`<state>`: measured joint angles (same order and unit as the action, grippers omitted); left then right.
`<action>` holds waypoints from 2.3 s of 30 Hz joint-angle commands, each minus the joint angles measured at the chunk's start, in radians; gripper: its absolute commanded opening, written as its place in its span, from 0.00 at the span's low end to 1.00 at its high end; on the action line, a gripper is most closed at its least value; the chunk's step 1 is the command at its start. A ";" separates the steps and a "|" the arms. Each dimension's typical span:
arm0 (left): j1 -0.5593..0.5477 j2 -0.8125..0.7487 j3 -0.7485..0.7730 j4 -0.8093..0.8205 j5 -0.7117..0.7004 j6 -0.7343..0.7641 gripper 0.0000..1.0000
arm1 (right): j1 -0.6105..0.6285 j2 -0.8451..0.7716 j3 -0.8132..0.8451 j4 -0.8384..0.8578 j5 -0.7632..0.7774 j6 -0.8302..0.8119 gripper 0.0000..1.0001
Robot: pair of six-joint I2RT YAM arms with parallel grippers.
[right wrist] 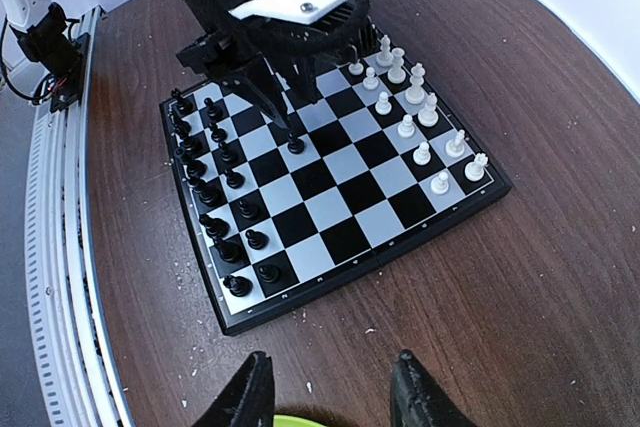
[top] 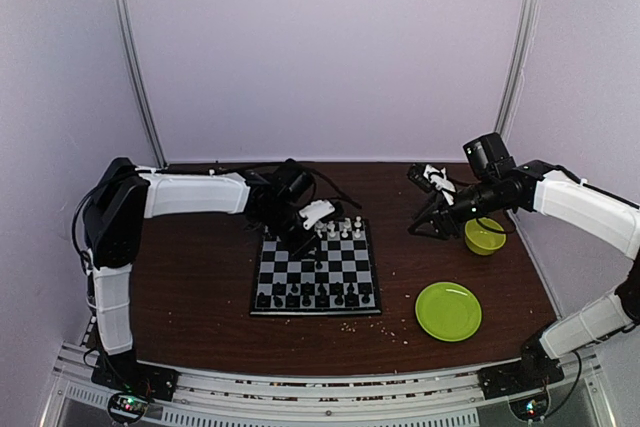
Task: Set up the chess pieces on the board
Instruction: Adjust the pawn on the chessboard, then pick up the pawn from the chessboard, then place the pawn at h7.
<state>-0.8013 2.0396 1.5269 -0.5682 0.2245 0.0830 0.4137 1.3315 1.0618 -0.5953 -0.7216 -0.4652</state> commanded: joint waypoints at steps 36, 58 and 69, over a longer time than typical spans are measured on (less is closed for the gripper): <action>-0.014 -0.014 0.007 -0.025 0.033 0.008 0.05 | -0.007 0.020 0.042 -0.029 -0.009 -0.016 0.38; -0.013 -0.377 -0.425 -0.064 -0.094 -0.023 0.04 | -0.005 0.043 0.048 -0.033 -0.026 -0.011 0.38; 0.005 -0.351 -0.427 -0.052 -0.113 -0.025 0.04 | -0.005 0.035 0.046 -0.031 -0.019 -0.010 0.38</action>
<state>-0.8082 1.6920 1.1046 -0.6514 0.1272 0.0673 0.4137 1.3693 1.0779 -0.6182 -0.7300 -0.4725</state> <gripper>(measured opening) 0.044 0.377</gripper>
